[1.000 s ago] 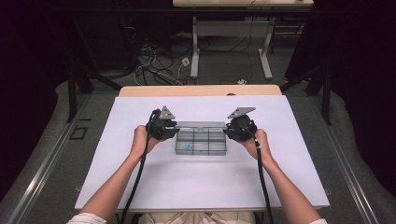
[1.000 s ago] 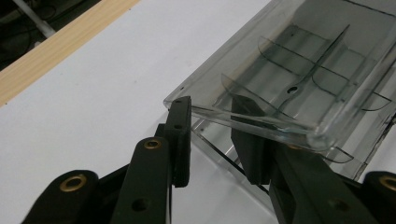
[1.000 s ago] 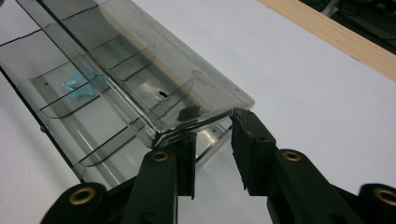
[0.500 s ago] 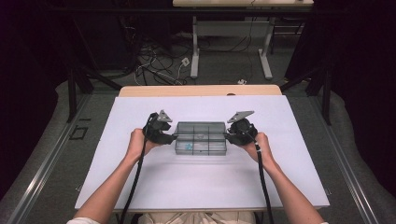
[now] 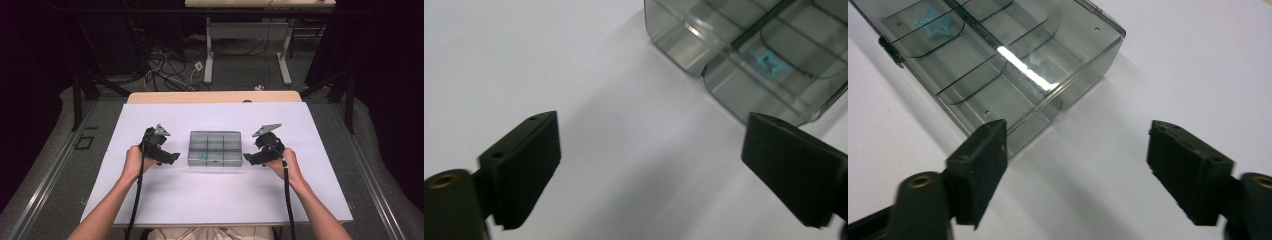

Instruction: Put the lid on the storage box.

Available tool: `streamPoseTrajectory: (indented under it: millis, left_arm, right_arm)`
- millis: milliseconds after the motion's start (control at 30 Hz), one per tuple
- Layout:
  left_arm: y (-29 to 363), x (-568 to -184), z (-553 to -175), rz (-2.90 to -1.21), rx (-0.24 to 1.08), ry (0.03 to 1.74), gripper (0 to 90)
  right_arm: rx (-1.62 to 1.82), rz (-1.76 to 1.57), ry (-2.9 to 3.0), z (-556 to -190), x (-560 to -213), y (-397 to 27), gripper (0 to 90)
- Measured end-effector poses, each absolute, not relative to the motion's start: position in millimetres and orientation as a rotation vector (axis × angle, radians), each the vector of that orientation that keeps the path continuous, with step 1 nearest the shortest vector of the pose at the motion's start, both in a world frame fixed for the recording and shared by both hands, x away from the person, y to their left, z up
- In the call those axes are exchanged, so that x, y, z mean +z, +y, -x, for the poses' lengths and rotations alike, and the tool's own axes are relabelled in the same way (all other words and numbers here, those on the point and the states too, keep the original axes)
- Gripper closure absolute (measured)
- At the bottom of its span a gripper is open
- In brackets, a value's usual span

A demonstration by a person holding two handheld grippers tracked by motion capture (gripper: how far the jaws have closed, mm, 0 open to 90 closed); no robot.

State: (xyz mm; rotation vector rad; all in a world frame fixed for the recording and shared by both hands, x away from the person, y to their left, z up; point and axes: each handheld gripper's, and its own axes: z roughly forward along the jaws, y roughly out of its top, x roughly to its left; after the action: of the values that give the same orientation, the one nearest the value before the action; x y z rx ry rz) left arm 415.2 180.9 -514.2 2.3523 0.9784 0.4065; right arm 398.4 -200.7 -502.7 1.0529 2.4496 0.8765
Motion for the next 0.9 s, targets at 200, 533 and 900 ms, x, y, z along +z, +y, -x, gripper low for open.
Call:
streamPoseTrajectory:
  millis: [200,533,900]
  left_arm:
    - [191.0,-521.0,-397.0,-2.350,0.422,1.038,0.0]
    - [207.5,-520.2,-371.3,-2.323,0.434,1.080,0.0]
    - [214.6,-515.2,-342.5,-2.315,0.473,1.068,0.0]
  right_arm:
    - [0.936,-1.078,2.450,-390.9,-504.6,-209.5,10.4]
    - [0.973,-1.099,2.430,-366.2,-508.5,-223.0,2.5]
    - [0.997,-1.126,2.407,-337.1,-513.5,-237.4,1.0]
